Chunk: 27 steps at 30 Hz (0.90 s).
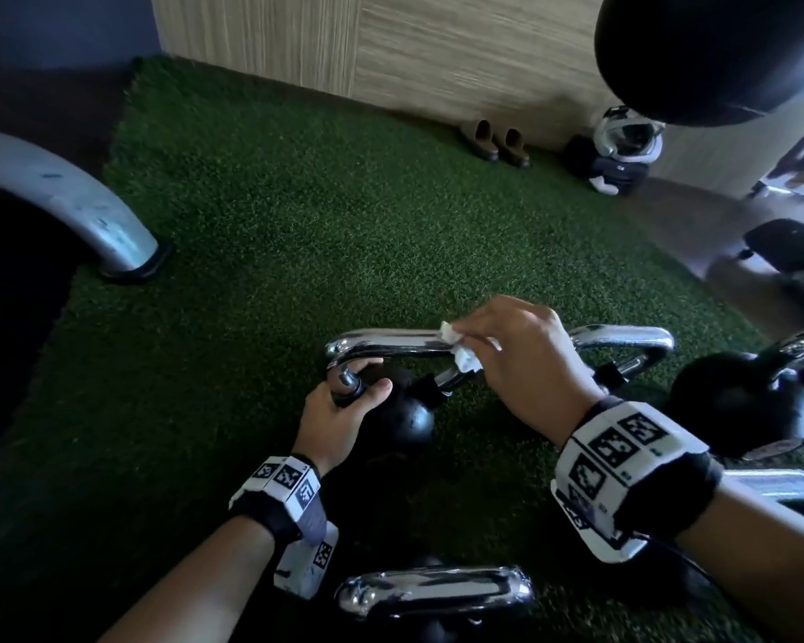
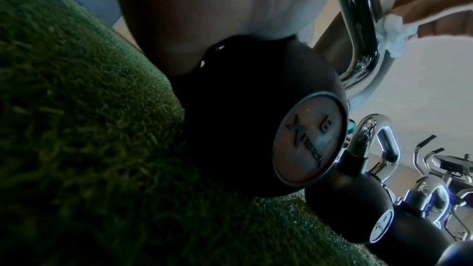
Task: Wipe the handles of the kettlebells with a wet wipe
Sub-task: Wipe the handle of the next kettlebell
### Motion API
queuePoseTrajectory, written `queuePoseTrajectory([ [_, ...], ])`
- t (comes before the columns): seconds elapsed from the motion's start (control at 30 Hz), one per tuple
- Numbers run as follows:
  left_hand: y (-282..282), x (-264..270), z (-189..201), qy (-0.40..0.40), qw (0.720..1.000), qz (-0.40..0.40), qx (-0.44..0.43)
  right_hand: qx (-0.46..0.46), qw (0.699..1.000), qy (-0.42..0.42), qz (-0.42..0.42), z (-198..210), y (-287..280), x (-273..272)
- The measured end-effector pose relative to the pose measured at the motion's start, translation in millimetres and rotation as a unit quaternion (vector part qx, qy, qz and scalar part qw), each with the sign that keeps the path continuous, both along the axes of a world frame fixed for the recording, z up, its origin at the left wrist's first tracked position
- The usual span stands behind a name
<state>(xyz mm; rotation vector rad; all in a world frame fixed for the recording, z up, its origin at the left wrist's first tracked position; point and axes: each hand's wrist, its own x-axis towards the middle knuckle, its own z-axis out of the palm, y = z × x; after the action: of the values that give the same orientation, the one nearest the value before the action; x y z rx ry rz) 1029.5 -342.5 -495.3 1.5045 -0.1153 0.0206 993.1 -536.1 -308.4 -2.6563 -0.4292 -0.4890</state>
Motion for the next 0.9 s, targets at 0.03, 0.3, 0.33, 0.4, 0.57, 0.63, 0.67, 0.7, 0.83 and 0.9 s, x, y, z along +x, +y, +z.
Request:
queuePoseTrajectory([
  [0.03, 0, 0, -1, 0.0, 1.0, 0.001, -0.001, 0.003, 1.0, 0.002, -0.014, -1, -5, 1],
  [0.3, -2, 0, -5, -0.019, 0.999, 0.019, -0.017, 0.051, 0.995, -0.012, -0.081, -23, -17, -2],
  [0.33, -3, 0, -5, -0.014, 0.999, 0.024, -0.022, 0.066, 0.991, 0.035, -0.111, -27, -22, -2],
  [0.4, -4, 0, -4, -0.005, 0.999, 0.031, -0.028, 0.105, 0.974, 0.131, -0.152, -36, -33, 3],
  [0.57, -2, 1, -5, 0.005, 0.999, 0.03, -0.012, 0.287, 0.929, 0.165, -0.168, -55, -39, 14],
  [0.63, -2, -1, -5, 0.002, 0.999, 0.031, -0.004, 0.371, 0.889, 0.218, -0.158, -61, -38, 17],
  [0.67, -2, -1, -5, -0.002, 0.999, 0.034, -0.003, 0.41, 0.864, 0.249, -0.154, -63, -37, 19],
  [0.7, -2, -1, -5, -0.002, 0.999, 0.035, -0.004, 0.437, 0.841, 0.277, -0.156, -67, -37, 20],
  [0.83, 0, -1, -6, -0.006, 1.0, 0.02, 0.003, 0.467, 0.798, 0.343, -0.165, -90, -31, 20],
  [0.9, 1, -2, -2, -0.001, 1.0, 0.0, 0.014, 0.483, 0.784, 0.353, -0.168, -94, -30, 19],
])
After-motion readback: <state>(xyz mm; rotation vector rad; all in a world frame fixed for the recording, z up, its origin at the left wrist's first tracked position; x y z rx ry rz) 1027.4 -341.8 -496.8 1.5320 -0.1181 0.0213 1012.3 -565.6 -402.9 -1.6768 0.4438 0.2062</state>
